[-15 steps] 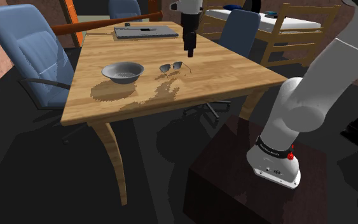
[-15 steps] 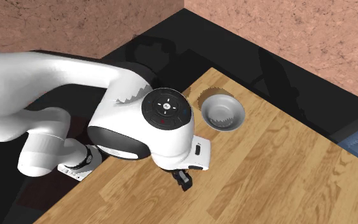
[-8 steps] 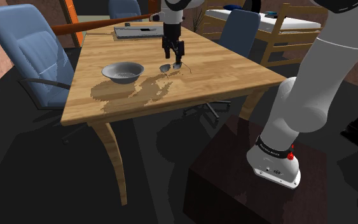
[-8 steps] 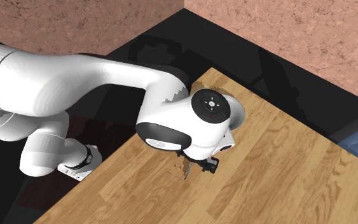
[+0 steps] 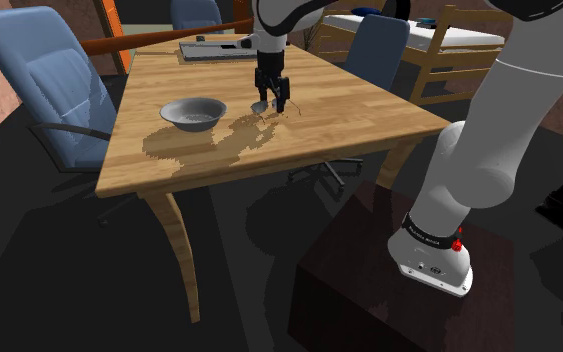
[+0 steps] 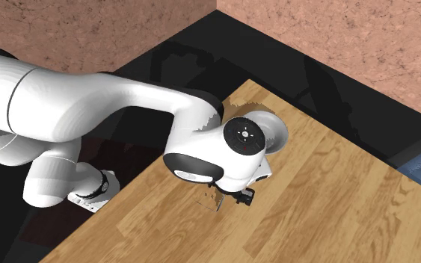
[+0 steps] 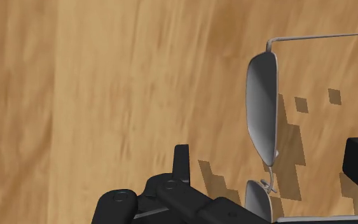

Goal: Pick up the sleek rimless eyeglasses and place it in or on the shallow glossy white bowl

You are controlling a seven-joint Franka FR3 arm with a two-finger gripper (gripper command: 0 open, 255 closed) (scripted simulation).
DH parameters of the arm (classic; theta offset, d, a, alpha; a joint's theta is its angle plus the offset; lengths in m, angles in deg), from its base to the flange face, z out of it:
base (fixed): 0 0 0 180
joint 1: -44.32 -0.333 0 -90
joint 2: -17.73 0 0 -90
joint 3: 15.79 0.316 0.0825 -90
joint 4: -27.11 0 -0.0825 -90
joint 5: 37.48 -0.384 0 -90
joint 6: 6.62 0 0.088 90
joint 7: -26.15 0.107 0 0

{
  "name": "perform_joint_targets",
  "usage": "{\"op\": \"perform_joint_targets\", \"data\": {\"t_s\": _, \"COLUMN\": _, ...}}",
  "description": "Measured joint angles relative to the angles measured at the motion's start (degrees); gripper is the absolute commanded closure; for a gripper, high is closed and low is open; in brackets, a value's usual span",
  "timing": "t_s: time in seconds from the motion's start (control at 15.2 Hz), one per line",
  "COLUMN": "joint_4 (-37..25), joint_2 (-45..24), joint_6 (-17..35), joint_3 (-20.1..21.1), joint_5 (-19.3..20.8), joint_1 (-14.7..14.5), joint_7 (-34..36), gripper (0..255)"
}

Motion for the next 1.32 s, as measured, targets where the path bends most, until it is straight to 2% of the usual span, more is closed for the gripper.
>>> {"op": "perform_joint_targets", "data": {"t_s": 0.33, "joint_4": 0.0, "joint_2": -0.1, "joint_6": 0.1, "joint_3": 0.0, "joint_5": 0.0, "joint_1": 0.0, "joint_7": 0.0, "gripper": 0}}
{"op": "perform_joint_targets", "data": {"t_s": 0.4, "joint_4": 0.0, "joint_2": -0.1, "joint_6": 0.1, "joint_3": 0.0, "joint_5": 0.0, "joint_1": 0.0, "joint_7": 0.0, "gripper": 255}}
{"op": "perform_joint_targets", "data": {"t_s": 1.06, "joint_4": 0.0, "joint_2": -0.1, "joint_6": 0.1, "joint_3": 0.0, "joint_5": 0.0, "joint_1": 0.0, "joint_7": 0.0, "gripper": 255}}
{"op": "perform_joint_targets", "data": {"t_s": 1.32, "joint_4": -1.9, "joint_2": 0.3, "joint_6": -2.2, "joint_3": 0.0, "joint_5": 0.0, "joint_1": 0.0, "joint_7": 0.0, "gripper": 255}}
